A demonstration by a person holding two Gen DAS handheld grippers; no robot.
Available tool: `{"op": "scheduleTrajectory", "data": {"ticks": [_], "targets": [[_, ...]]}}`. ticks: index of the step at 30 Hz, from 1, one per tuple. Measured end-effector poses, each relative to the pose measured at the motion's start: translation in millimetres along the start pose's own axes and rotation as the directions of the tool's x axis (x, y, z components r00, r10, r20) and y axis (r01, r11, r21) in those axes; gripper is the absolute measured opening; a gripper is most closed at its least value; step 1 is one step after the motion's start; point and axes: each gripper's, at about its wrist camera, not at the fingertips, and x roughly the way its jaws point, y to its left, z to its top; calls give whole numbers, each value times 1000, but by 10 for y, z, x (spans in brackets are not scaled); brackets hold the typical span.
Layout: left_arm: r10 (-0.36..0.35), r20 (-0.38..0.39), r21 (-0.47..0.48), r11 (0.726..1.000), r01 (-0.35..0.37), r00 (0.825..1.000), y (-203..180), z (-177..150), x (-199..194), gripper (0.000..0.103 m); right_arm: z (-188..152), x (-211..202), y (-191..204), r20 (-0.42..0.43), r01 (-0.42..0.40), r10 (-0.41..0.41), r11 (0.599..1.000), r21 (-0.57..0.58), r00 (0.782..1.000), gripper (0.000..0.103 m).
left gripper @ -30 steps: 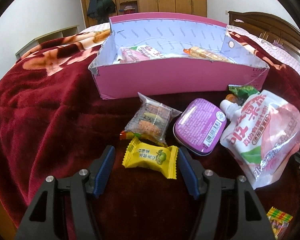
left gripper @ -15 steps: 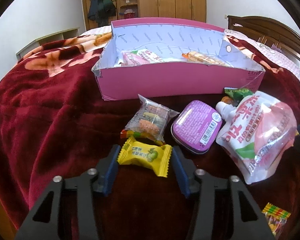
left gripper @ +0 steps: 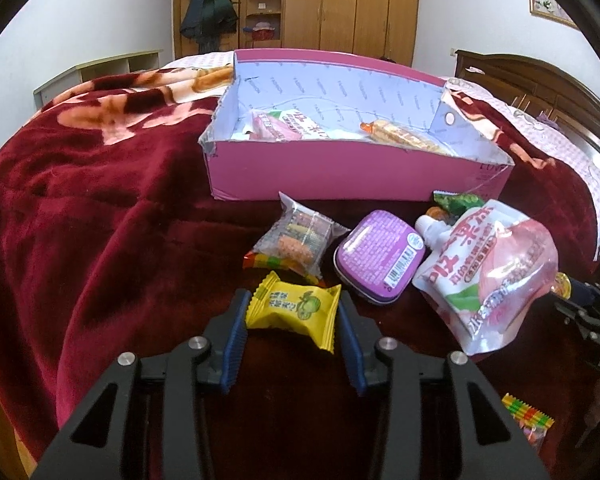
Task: Organize snacks
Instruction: 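Grasp the yellow candy with the left tool while the right tool grasps the jelly pouch, then carry the yellow candy and jelly pouch over the pink box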
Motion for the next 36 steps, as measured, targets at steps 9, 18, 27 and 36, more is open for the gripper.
{"op": "scheduleTrajectory", "data": {"ticks": [9, 18, 27, 36], "targets": [[1, 6, -8, 1000, -1, 1000, -23, -28, -69, 44, -25, -9, -2, 14, 26, -26, 1000, 3, 1000, 46], [-6, 18, -17, 1000, 6, 1000, -33, -40, -148, 44, -42, -44, 58, 37, 33, -32, 999, -28, 999, 36], [-24, 26, -21, 999, 25, 999, -38, -48, -215, 44, -45, -126, 77, 70, -8, 10, 999, -31, 997, 28], [-37, 42, -17, 999, 38, 998, -83, -13, -311, 44, -29, -280, 123, 105, -47, 51, 998, -40, 993, 28]]}}
